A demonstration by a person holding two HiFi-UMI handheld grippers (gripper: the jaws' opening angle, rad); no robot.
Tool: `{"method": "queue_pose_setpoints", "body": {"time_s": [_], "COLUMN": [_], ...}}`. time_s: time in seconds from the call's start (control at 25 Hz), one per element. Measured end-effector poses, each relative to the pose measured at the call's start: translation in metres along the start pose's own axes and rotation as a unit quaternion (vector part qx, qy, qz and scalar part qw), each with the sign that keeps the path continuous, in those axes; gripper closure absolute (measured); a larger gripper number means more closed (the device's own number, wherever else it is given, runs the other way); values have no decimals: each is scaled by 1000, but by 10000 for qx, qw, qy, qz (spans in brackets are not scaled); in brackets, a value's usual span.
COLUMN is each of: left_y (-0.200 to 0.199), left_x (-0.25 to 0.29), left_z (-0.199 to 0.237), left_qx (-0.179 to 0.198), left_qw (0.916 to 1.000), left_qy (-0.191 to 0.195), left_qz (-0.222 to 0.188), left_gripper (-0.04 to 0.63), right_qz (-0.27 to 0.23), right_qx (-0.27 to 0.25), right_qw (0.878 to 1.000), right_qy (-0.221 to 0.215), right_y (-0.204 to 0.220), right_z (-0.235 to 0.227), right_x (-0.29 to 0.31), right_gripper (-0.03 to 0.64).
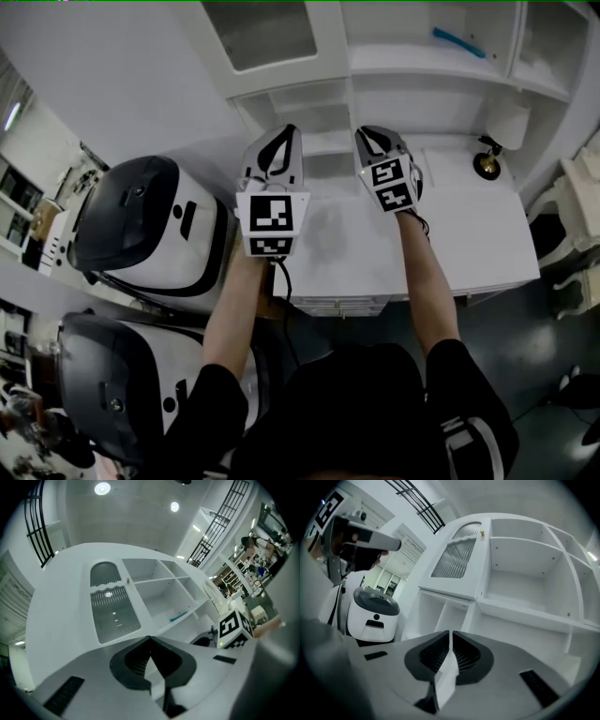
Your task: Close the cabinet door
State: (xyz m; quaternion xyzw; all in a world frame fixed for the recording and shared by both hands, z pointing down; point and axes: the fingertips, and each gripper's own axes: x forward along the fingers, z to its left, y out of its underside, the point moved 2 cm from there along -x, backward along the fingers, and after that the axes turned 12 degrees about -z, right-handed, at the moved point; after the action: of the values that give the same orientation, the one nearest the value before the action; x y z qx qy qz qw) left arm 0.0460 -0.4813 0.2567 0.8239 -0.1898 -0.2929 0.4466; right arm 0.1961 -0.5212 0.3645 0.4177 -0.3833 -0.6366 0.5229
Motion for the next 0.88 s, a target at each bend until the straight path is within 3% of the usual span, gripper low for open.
{"method": "queue_pose_setpoints", "body": {"time_s": [0.4, 0.72, 0.88], "left_y": [33, 49, 60], "left_x": [-47, -70, -88], "left_z": [-67, -137, -166], "left_qx": [-905, -1591, -1722], "left_qw": [9954, 9872, 9845], "left_qy": [-297, -23, -61], "left_qz": [87, 89, 323], "left_gripper": [583, 583, 583], "right_qz": [-652, -326, -123], "right_qx": [1180, 1774, 2059], "right_qw": [9906, 9826, 9769], "right_qy": [220, 447, 561], "right_y": [-24, 17, 34], "right_z": [25, 45, 55], "right_x": [-107, -179, -211], "right_gripper": [580, 597, 597]}}
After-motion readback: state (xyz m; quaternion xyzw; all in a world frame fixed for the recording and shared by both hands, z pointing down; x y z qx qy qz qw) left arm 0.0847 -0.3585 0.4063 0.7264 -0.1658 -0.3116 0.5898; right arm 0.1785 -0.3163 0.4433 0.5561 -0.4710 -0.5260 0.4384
